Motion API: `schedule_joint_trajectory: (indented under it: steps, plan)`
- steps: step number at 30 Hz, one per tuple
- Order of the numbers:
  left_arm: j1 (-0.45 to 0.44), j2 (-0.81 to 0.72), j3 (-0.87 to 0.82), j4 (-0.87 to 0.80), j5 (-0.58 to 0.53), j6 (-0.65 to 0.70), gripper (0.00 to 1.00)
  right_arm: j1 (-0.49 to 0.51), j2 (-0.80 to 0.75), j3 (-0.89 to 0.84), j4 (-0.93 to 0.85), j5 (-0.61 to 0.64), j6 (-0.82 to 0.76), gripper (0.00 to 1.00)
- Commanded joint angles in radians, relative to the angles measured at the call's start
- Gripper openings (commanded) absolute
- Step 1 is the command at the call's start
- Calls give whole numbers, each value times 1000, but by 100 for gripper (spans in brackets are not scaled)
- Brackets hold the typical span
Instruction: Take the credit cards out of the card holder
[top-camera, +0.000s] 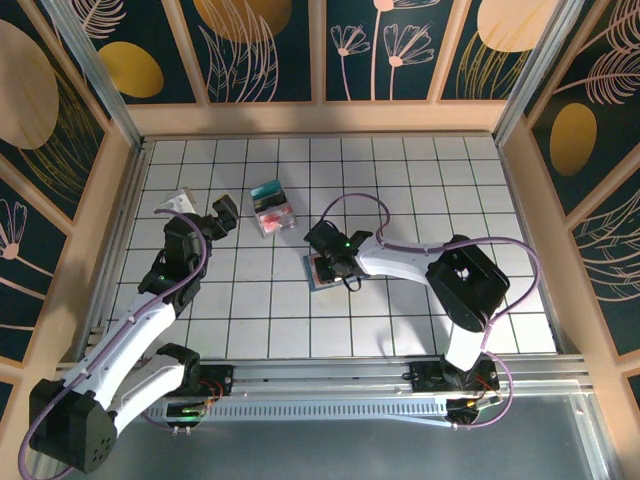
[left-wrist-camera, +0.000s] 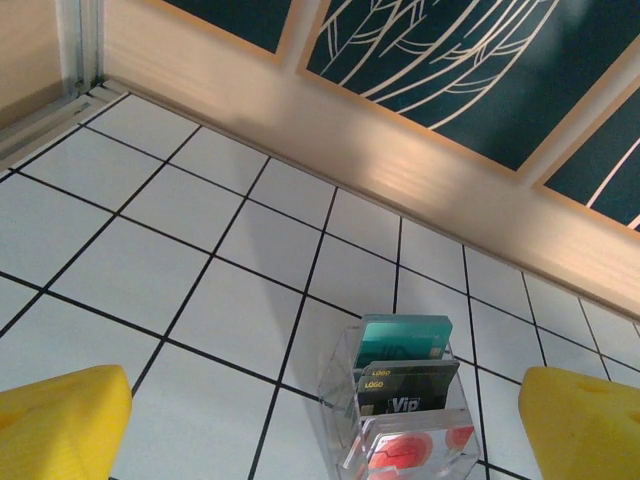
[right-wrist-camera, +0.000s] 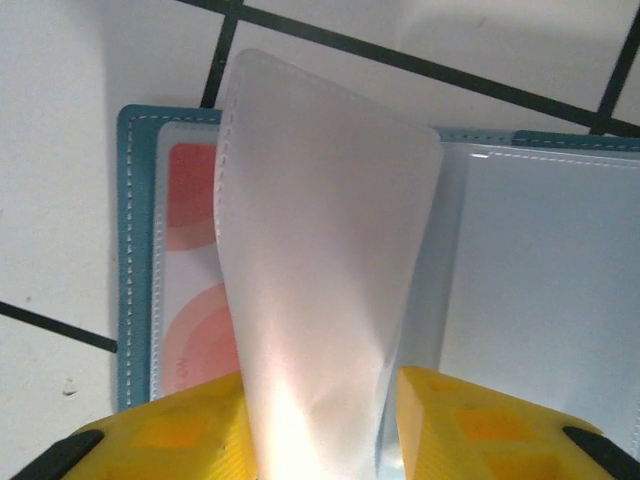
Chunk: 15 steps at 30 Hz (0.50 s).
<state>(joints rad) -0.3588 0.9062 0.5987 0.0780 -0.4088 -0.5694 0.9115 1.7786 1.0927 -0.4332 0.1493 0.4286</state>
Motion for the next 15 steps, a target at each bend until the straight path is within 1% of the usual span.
schedule_joint_trajectory:
  steps: [1, 5, 12, 15]
  plan:
    - [6, -22, -10, 13, -32, 6, 99, 6, -24, 18, -41, 67, 24, 40]
    - [5, -26, -7, 8, -36, 13, 99, 0, -25, 25, -64, 104, 44, 39]
    - [3, 2, 26, -18, -4, 62, 99, -35, -60, 5, -65, 110, 81, 35]
    - [-35, 15, 31, -24, -19, 80, 99, -54, -77, -9, -64, 108, 93, 35]
